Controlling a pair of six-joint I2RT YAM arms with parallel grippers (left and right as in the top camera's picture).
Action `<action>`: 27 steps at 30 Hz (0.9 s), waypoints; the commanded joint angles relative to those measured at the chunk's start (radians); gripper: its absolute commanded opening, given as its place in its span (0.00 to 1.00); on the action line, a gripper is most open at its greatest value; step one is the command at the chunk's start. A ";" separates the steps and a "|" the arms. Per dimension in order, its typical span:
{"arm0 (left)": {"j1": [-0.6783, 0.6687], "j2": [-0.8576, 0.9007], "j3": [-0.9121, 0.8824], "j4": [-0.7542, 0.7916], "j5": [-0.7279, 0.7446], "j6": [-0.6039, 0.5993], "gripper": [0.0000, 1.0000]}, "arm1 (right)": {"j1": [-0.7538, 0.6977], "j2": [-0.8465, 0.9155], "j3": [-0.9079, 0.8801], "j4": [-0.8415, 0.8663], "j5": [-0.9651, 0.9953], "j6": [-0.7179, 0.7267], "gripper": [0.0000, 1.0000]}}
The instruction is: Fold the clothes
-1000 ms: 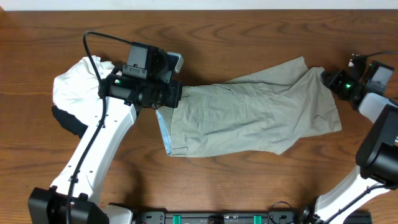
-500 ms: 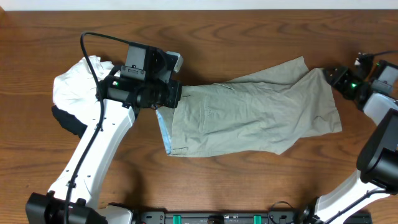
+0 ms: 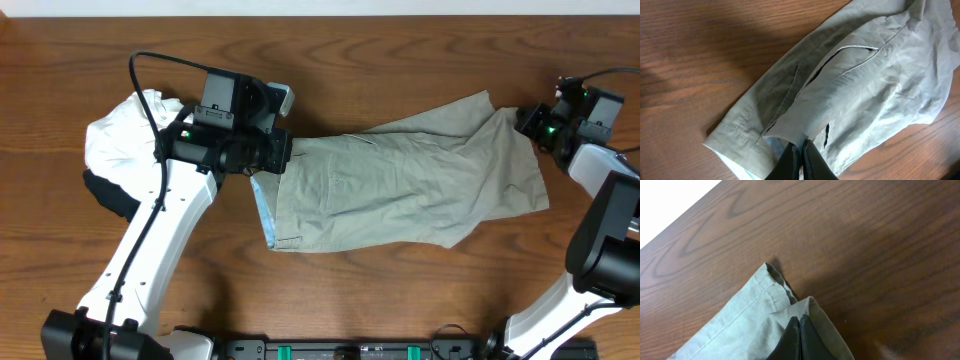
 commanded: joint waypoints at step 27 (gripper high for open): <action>0.000 -0.024 0.020 0.000 -0.008 0.003 0.06 | -0.029 0.039 0.025 0.018 -0.127 -0.015 0.01</action>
